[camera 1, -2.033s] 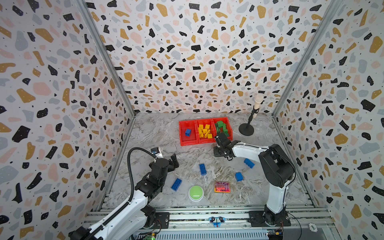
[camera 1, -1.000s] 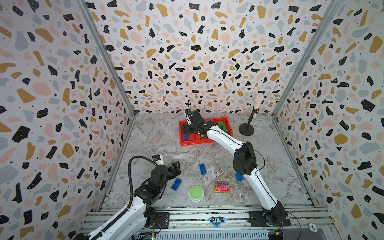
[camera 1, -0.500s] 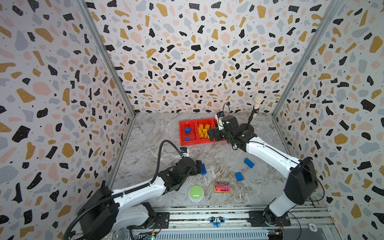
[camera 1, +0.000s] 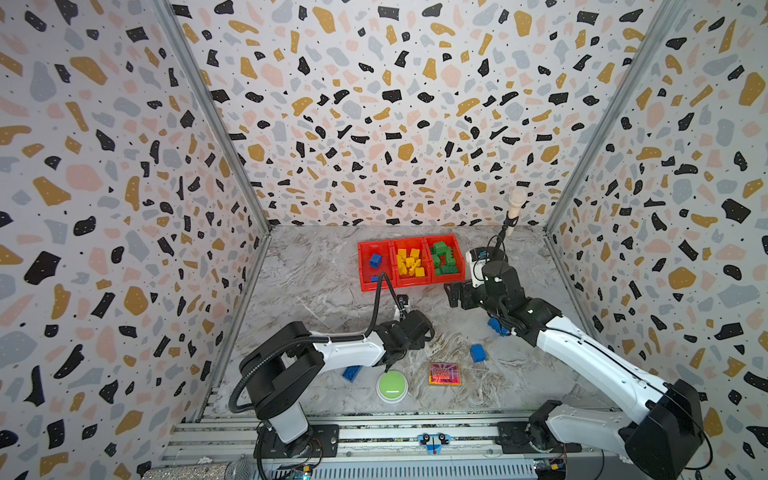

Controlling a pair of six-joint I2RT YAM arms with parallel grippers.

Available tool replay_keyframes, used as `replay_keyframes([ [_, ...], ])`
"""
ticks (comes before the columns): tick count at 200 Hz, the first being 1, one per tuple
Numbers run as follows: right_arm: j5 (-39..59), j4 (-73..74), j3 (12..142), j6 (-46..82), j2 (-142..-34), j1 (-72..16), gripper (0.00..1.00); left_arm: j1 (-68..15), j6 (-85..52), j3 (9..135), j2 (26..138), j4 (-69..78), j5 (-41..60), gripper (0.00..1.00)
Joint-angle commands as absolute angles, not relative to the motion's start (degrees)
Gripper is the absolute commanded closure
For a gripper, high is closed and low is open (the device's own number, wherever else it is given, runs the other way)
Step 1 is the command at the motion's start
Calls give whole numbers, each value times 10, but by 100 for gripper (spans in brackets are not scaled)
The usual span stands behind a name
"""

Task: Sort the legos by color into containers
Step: 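Grasp a long blue brick with the left gripper while the right gripper lowers, then carry the long blue brick with the left gripper into the blue bin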

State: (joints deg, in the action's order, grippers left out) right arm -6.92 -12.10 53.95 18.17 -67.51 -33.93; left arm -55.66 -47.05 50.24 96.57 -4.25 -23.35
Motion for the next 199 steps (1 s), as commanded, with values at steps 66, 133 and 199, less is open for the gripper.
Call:
replay_keyframes([
  [66,-44,-104,523,185,-668,-319,1,-557,-481,521,1012,-68,-253,71],
  [133,-51,-130,518,193,-663,-317,1,-452,-364,622,970,-135,-296,87],
  [199,-52,-157,516,205,-668,-318,1,-307,-264,813,1085,-132,-275,85],
])
